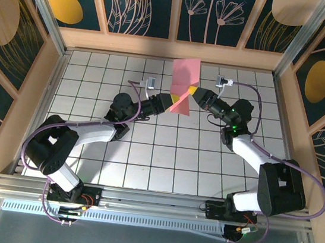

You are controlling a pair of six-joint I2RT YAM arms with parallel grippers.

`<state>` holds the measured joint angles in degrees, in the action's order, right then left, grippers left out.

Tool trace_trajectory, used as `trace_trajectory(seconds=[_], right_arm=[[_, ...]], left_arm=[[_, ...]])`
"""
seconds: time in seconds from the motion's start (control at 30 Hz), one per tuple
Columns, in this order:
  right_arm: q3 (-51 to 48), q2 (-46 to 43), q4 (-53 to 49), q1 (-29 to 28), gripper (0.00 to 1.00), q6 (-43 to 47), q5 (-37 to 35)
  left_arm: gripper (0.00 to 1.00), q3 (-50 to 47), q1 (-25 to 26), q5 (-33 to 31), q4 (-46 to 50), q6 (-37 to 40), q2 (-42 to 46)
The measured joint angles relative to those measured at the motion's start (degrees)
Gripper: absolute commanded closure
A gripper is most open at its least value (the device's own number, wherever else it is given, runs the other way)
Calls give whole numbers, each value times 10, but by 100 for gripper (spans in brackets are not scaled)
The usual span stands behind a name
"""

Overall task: Fold a paper plane with a square sheet of paper (fold left side to right side)
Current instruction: Turn over the paper at the center of the table.

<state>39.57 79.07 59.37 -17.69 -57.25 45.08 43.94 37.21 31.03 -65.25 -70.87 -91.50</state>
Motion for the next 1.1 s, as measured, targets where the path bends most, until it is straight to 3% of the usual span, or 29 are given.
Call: trace_trajectory(seconds=[0.3, 0.5, 0.67, 0.9, 1.1], right_arm=[[0, -1, -33, 0, 75, 18, -2], [0, -30, -115, 0, 55, 75, -19], [25, -95, -308, 1, 41, 202, -109], [56, -146, -544, 4, 27, 363, -359], [41, -147, -635, 18, 19, 414, -513]], left_arm=[[91, 0, 0, -26, 50, 42, 14], [100, 1, 0, -42, 118, 83, 39], [100, 51, 0, -82, 297, 179, 76], [100, 197, 20, -242, 640, 353, 91], [100, 320, 93, -479, 911, 407, 18]])
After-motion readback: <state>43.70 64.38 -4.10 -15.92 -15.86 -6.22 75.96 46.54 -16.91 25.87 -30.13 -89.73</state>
